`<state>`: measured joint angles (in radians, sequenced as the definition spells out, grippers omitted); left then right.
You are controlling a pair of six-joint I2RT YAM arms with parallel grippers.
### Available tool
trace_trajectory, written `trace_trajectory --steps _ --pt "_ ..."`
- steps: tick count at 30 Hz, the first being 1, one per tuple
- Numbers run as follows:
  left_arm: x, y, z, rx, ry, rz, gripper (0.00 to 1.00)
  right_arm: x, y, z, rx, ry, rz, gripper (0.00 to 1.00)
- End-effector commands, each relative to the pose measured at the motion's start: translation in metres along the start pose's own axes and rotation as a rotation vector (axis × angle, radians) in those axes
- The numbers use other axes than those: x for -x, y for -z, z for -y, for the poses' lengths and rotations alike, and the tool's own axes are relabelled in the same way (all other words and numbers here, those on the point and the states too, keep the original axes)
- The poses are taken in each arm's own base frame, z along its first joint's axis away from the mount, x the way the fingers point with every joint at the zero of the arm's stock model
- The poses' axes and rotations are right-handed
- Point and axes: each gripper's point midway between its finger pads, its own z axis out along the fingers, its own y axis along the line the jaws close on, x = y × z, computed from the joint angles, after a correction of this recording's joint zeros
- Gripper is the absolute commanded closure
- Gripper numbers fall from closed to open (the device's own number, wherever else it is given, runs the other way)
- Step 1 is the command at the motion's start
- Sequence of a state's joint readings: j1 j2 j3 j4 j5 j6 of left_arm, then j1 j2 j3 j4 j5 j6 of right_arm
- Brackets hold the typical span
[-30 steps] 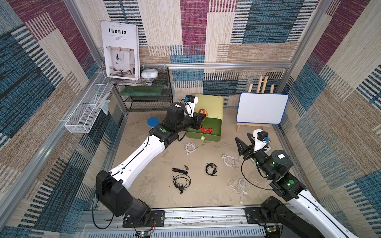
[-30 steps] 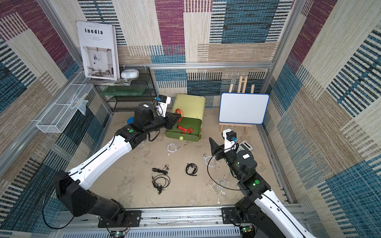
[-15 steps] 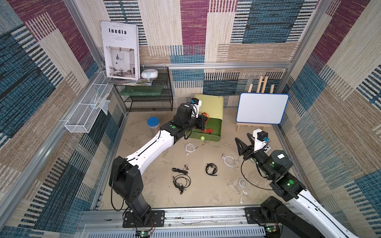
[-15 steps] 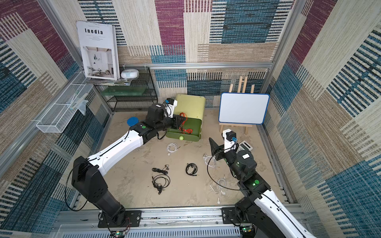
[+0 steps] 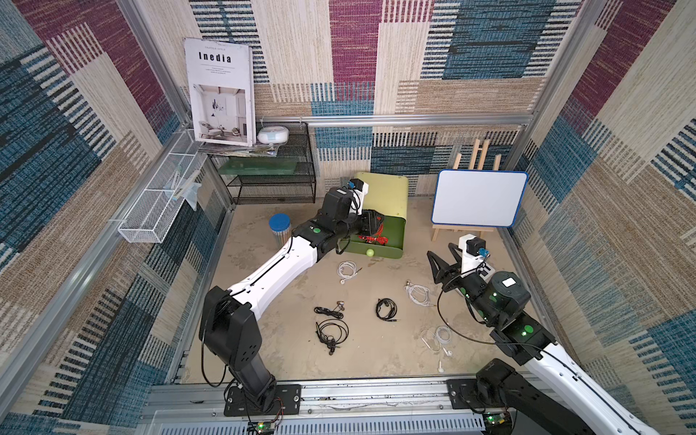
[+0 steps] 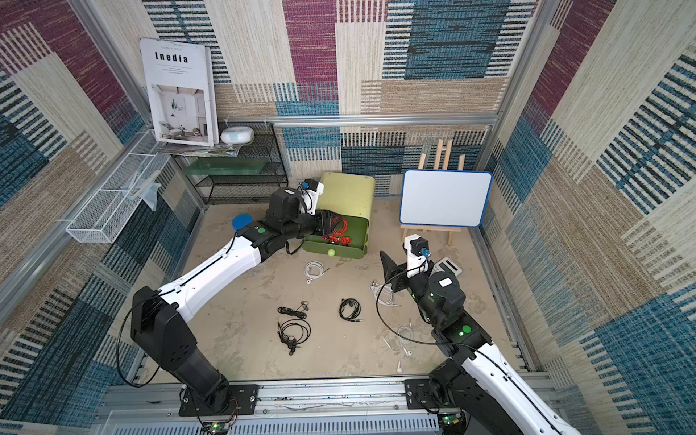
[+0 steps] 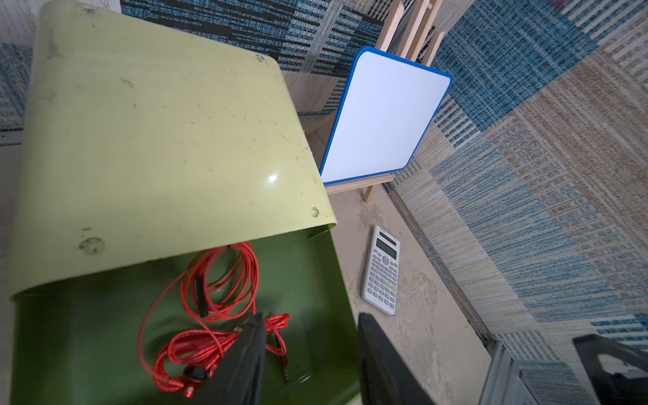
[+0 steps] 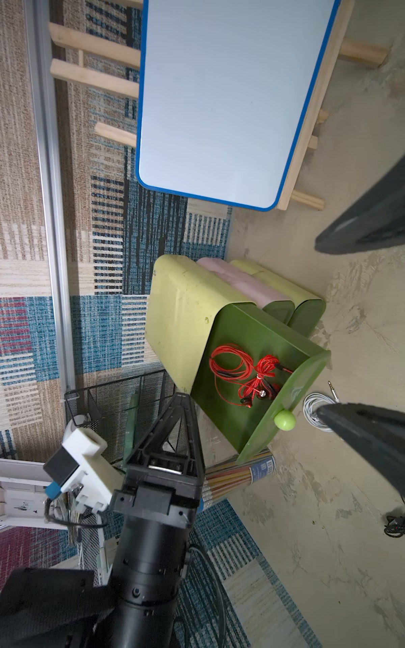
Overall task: Place the wired earphones into the drawer by color
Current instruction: Place the wired earphones in the drawer, then close the drawer in the storage box.
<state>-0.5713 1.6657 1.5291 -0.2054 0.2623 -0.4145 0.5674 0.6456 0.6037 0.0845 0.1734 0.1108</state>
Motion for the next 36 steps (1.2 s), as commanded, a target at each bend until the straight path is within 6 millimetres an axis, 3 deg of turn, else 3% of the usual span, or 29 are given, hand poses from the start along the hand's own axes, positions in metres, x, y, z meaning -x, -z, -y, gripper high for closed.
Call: trace_trajectory --steps 1,6,10,14,17,20,28,33,36 --pt "0.004 0.013 0.008 -0.017 -0.008 0.009 0.44 0.007 0.000 -0.003 0.016 -0.026 0.013 0.29" --pt "-0.005 0.039 0.012 -0.025 -0.007 0.023 0.25 0.005 -0.003 -0.012 0.063 -0.047 -0.008 0.27" --pt "-0.027 0.063 0.008 -0.024 -0.007 0.035 0.08 -0.002 -0.007 -0.020 0.108 -0.069 -0.043 0.24" --pt "-0.051 0.082 0.001 -0.009 -0.013 0.030 0.00 -0.012 -0.012 -0.024 0.122 -0.097 -0.076 0.19" --pt "-0.071 0.091 -0.007 0.002 -0.011 0.019 0.01 -0.022 -0.014 -0.025 0.127 -0.115 -0.104 0.16" --pt "-0.089 0.095 -0.015 0.013 0.008 0.009 0.01 -0.029 -0.015 -0.025 0.127 -0.136 -0.121 0.00" --pt "-0.119 0.082 -0.031 0.046 0.076 -0.045 0.01 -0.034 -0.015 -0.016 0.078 -0.182 -0.121 0.01" --pt "-0.120 0.064 -0.032 0.048 0.109 -0.042 0.00 -0.034 -0.013 -0.013 0.059 -0.186 -0.120 0.01" --pt "-0.118 0.051 -0.032 0.055 0.126 -0.041 0.09 -0.032 -0.009 -0.012 0.061 -0.181 -0.104 0.01"
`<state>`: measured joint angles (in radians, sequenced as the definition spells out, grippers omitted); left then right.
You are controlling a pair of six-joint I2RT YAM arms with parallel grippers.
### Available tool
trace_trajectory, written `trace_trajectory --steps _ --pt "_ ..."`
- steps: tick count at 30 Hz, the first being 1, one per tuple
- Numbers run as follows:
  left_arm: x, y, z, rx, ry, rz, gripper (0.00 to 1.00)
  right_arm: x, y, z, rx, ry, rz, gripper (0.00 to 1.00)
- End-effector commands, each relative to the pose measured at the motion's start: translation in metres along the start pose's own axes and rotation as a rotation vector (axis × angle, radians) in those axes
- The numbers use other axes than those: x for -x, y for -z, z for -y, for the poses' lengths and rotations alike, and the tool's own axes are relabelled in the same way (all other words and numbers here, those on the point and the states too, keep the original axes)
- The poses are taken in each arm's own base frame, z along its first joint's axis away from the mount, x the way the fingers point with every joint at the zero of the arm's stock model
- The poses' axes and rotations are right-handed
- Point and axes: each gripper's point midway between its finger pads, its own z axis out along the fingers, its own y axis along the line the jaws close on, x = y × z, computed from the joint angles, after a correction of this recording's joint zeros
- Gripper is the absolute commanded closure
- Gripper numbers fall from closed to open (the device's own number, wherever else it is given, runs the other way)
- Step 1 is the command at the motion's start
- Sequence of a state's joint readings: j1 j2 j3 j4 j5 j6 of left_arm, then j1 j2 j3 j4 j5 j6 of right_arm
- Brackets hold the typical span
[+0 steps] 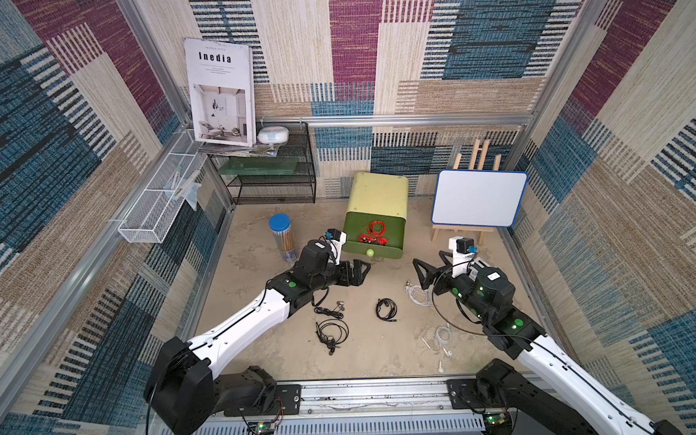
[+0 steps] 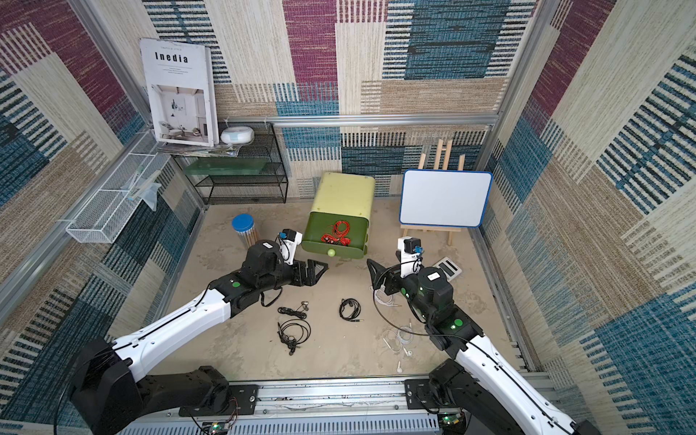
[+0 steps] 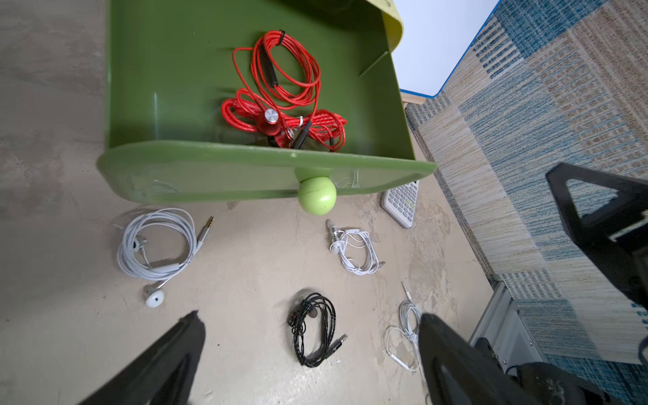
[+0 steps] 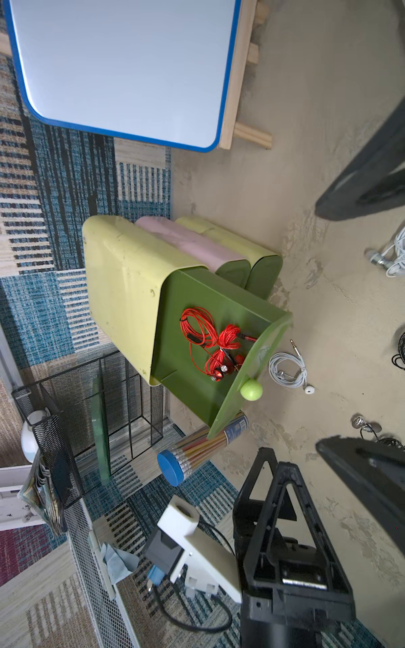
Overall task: Place the wired earphones into the drawer by color
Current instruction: Close the drawer in the storage box.
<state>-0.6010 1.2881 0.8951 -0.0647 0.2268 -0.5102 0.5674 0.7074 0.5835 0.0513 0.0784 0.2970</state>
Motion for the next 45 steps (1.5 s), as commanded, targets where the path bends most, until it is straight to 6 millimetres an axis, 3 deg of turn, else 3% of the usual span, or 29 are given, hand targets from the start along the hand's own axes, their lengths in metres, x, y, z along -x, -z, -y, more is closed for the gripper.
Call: trace_trajectory --steps 1,12,24,45 --pt "0.018 -0.010 0.006 -0.009 0.022 0.059 0.12 0.005 0.004 0.002 -0.010 -0.004 0.031 0.01" --pt "0.026 -0.040 0.003 0.007 0.061 0.063 0.30 0.008 0.014 0.005 -0.020 0.010 0.062 0.01" --pt "0.031 -0.051 0.006 0.000 0.066 0.069 0.46 0.010 0.017 0.006 -0.027 0.018 0.077 0.01" --pt "0.054 -0.050 0.012 0.006 0.044 0.133 0.52 0.014 0.020 0.007 -0.035 0.017 0.089 0.01"
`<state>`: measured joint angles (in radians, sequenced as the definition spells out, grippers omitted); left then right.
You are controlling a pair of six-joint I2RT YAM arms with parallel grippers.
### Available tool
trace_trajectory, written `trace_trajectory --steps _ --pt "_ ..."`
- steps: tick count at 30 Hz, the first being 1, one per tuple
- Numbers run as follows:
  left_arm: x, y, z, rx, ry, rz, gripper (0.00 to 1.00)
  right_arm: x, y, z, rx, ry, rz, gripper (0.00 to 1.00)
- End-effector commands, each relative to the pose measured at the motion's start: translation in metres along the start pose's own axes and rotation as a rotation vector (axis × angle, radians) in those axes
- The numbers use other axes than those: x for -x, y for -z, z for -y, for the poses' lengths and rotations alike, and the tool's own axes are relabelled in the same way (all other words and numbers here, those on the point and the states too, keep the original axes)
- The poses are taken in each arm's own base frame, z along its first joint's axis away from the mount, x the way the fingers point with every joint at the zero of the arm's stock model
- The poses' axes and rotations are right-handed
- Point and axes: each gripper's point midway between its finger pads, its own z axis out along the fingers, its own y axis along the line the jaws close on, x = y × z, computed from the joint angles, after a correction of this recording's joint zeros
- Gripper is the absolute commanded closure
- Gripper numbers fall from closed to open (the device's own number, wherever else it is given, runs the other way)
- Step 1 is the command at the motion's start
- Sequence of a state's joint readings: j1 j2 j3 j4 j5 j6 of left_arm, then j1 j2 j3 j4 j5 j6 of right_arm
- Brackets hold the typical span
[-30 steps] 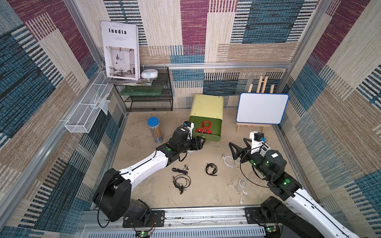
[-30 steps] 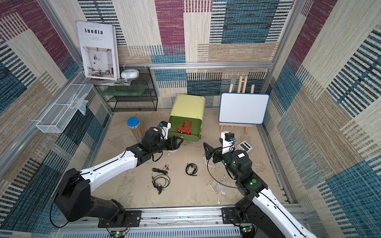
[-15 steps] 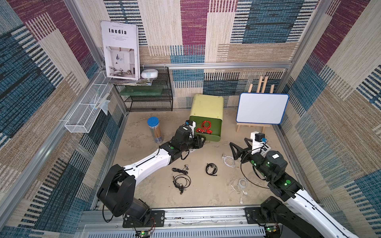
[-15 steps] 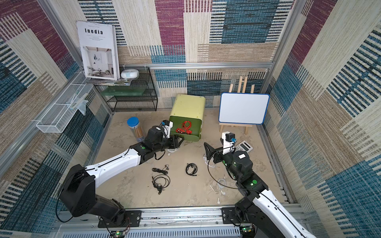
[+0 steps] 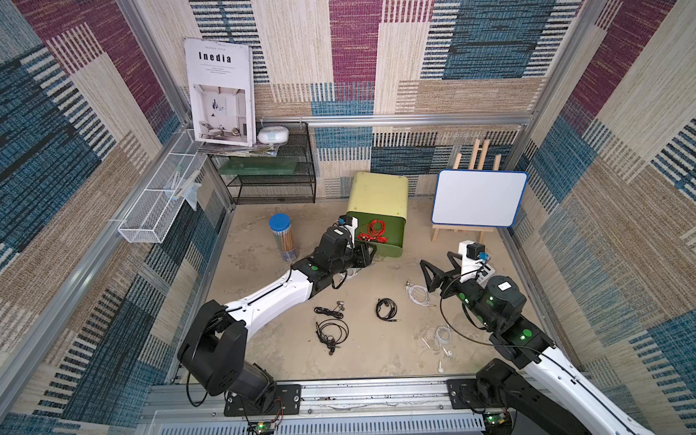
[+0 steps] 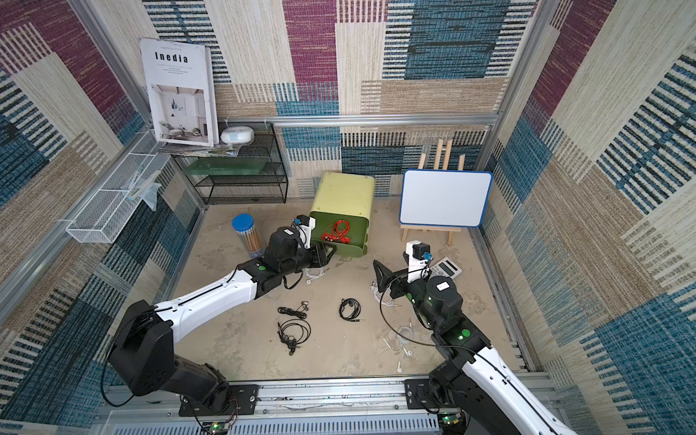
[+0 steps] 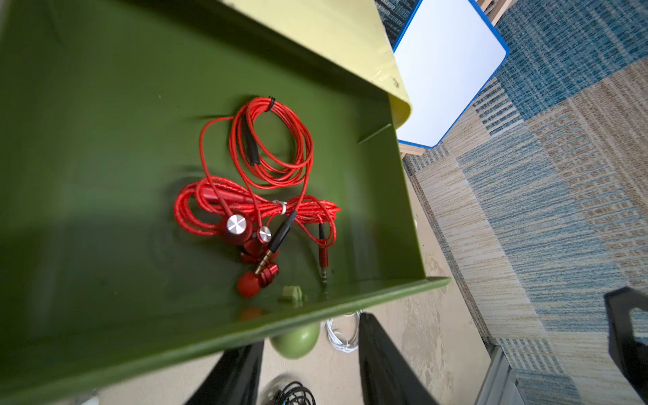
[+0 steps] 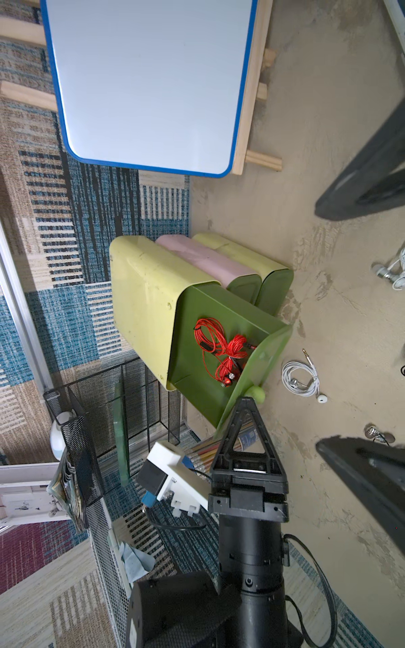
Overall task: Place the wired earphones into the drawer by color
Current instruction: Close the drawer in the storage box.
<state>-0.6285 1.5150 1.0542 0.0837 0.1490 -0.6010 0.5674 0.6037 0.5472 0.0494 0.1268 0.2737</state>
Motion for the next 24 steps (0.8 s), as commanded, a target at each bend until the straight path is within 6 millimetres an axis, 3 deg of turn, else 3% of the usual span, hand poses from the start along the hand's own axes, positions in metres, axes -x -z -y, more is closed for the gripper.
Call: trace_trajectory --steps 1,24 --pt "0.013 -0.001 0.004 -0.001 -0.023 0.043 0.52 0.003 0.001 0.001 -0.007 -0.002 0.014 0.01" --pt "0.034 -0.022 0.007 0.026 -0.089 0.061 0.55 0.006 0.005 0.002 -0.015 0.006 0.026 0.01"
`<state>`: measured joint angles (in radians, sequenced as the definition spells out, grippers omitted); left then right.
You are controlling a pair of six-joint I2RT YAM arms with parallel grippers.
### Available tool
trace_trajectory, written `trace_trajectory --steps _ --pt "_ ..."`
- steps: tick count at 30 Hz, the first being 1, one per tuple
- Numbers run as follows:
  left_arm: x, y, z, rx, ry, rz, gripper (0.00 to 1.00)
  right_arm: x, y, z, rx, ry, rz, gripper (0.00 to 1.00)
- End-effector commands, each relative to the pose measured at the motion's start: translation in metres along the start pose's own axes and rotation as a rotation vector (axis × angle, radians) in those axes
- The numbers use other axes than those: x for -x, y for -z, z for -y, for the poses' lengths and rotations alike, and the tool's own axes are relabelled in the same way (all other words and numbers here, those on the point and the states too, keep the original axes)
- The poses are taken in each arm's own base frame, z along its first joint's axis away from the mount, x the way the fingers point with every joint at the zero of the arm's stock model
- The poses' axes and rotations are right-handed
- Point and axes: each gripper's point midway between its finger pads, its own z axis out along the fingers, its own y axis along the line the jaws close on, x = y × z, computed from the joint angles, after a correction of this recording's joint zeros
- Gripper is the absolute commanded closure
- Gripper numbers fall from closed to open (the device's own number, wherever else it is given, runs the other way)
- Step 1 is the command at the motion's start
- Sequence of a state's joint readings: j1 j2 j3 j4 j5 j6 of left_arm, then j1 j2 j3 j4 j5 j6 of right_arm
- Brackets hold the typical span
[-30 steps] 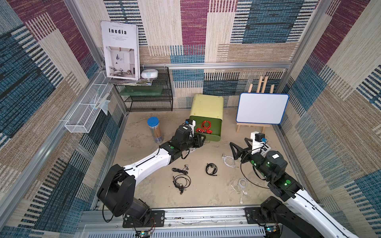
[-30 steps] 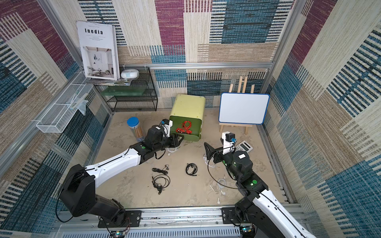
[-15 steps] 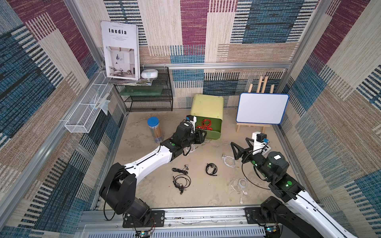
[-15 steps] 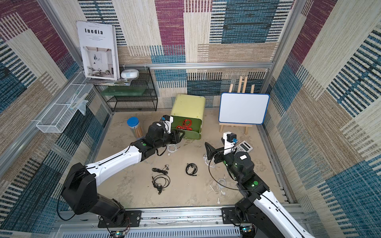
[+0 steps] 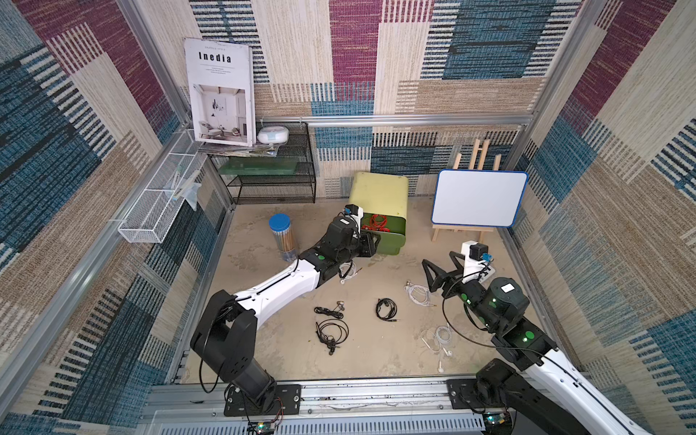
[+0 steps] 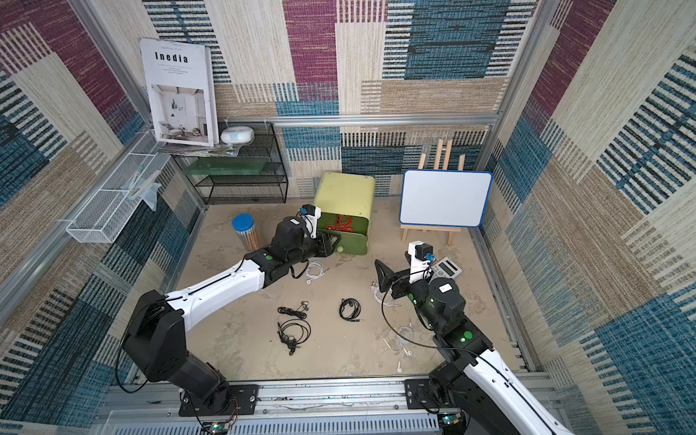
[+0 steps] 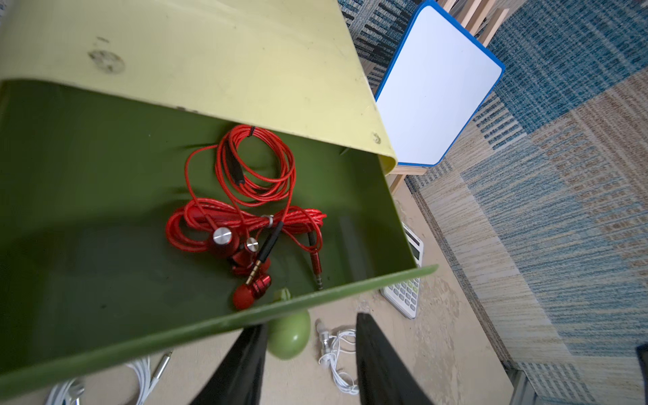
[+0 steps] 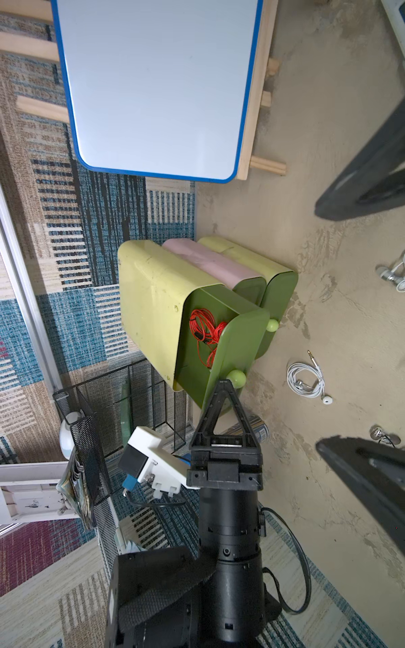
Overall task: Place the wired earphones into the drawer by color
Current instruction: Close the drawer in the storage box.
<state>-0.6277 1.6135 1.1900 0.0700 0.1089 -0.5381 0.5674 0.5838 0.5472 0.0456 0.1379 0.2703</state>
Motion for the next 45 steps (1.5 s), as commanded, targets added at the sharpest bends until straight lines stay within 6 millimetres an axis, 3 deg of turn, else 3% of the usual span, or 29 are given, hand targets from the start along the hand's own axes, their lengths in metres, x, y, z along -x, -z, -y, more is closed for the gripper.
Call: trace_trajectory --steps 1,45 --pt "0.007 -0.003 0.000 0.005 -0.026 0.019 0.55 0.002 0.001 0.002 -0.011 0.004 0.008 0.01" --pt "0.045 -0.046 -0.004 0.018 -0.121 0.129 0.58 0.003 0.002 0.006 -0.035 0.020 0.013 0.01"
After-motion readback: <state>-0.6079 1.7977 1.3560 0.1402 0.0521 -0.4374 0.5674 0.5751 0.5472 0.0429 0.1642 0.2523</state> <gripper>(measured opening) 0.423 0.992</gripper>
